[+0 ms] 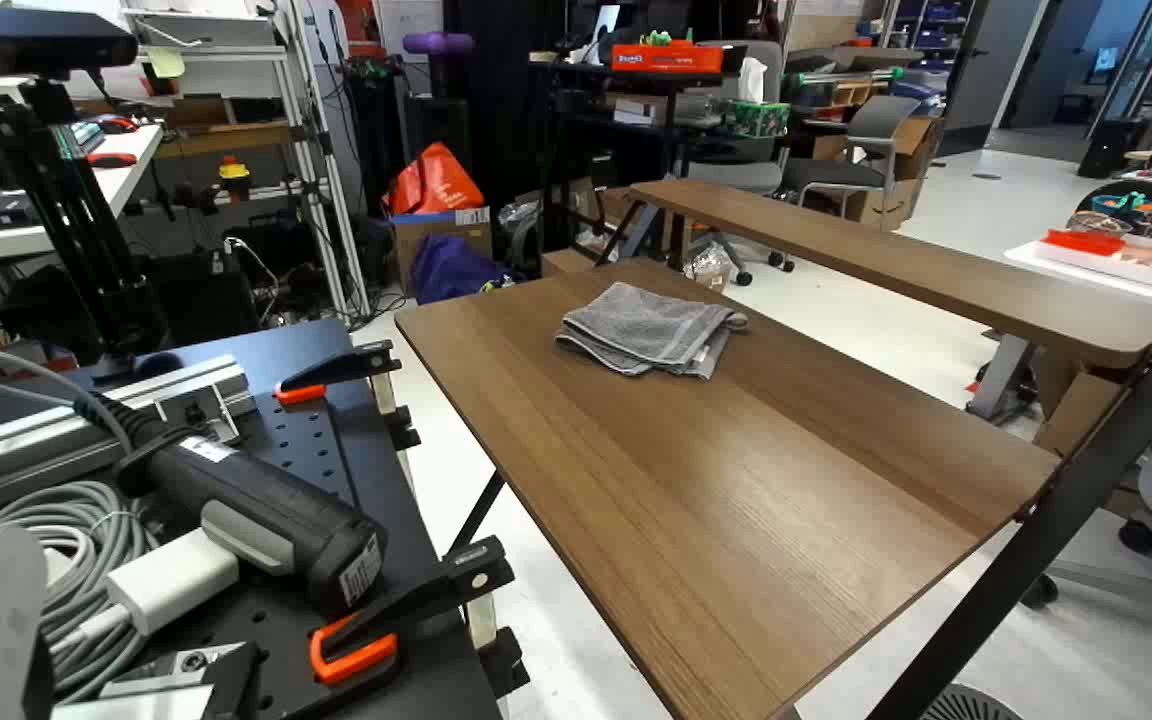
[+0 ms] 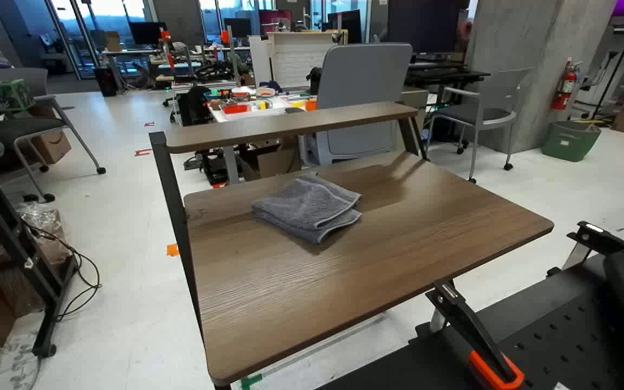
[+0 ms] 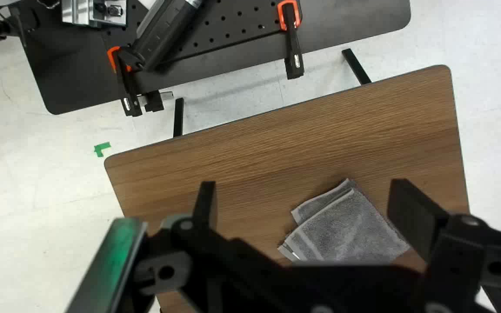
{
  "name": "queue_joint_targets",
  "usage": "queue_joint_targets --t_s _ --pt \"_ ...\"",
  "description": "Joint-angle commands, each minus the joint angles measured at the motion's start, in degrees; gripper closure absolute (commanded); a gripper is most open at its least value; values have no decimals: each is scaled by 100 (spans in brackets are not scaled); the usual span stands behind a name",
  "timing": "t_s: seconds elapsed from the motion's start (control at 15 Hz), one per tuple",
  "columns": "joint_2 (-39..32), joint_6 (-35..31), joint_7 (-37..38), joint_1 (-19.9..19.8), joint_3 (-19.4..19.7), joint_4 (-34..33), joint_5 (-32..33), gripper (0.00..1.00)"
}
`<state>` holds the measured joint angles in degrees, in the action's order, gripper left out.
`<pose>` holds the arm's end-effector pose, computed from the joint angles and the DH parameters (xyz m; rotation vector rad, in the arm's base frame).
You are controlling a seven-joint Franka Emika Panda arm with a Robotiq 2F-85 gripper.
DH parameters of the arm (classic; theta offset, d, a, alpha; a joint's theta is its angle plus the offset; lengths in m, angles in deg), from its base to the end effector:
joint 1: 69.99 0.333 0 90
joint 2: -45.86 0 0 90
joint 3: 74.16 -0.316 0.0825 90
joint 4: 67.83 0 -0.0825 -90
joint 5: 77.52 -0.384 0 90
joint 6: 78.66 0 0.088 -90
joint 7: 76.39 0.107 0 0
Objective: Move the towel
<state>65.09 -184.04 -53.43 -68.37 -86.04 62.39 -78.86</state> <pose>0.4263 0.1094 0.4795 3.0500 -0.2865 -0.1307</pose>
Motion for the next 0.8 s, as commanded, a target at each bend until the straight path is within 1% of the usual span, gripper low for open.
queue_joint_targets --t_s 0.0,0.47,0.67,0.73 --pt "-8 10 21 84 76 -11 25 0" --pt "-8 8 21 84 76 -11 25 0" --pt "-196 -314 209 66 32 -58 25 0" --pt "-362 -438 269 58 20 -135 29 0"
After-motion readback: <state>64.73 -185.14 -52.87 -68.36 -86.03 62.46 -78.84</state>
